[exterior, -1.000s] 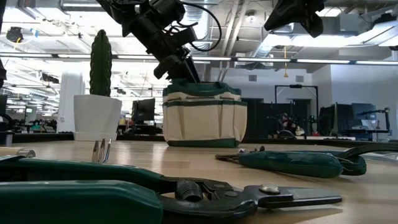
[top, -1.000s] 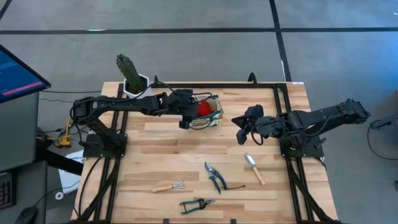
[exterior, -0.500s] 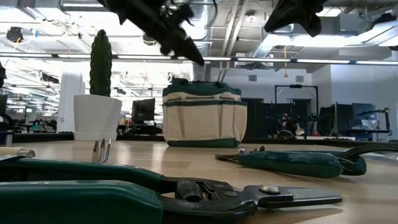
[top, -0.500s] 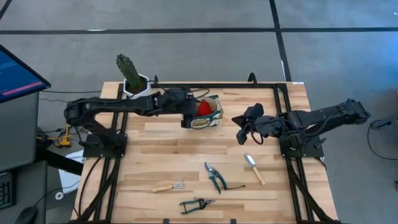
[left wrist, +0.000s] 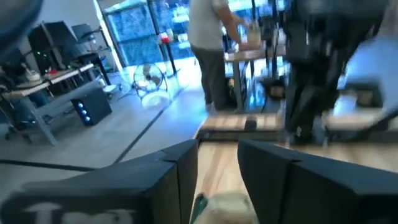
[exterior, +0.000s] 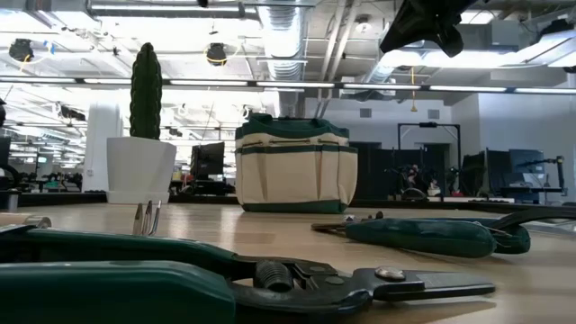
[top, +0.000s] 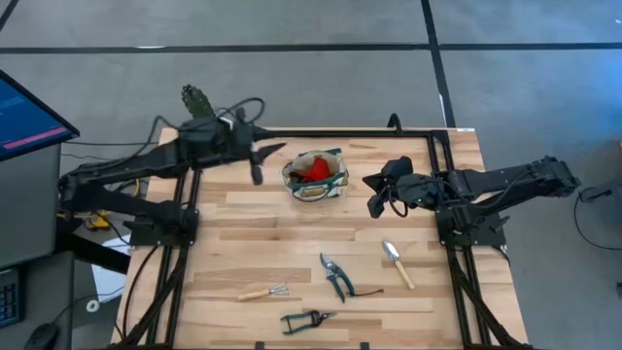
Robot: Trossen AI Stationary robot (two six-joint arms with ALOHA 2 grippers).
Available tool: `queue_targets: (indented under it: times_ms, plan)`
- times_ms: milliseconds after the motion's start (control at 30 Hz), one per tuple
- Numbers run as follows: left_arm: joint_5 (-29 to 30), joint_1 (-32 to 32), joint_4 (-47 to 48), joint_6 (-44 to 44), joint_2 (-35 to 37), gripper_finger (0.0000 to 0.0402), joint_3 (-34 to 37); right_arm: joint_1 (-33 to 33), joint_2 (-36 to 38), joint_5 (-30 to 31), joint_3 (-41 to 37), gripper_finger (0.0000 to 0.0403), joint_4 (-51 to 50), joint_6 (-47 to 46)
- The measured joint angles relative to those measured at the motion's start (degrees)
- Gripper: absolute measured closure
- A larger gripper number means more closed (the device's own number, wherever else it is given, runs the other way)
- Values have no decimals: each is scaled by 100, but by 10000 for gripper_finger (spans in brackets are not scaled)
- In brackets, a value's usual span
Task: Pick & Place Garden tools in Gardening bag
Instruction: Put the trowel into the side pocket of the gardening bag
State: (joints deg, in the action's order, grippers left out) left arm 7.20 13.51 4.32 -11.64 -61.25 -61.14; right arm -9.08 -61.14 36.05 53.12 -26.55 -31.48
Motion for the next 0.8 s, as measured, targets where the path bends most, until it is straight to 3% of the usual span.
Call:
queue_targets:
  times_ms: [200, 433, 633, 800]
  plan:
    - [-4, -8, 114, 762, 473, 310, -2, -28, 0, -8, 0, 401, -1, 0]
    - [-37, -251, 364, 949, 693, 312, 0, -28, 0, -22, 0, 401, 0, 0]
    - [-1085, -728, 440, 1219, 840, 312, 3, -28, -2, -22, 0, 401, -2, 2]
    - [-1184, -1147, 430, 1327, 1007, 312, 4, -26, 0, -23, 0, 401, -4, 8]
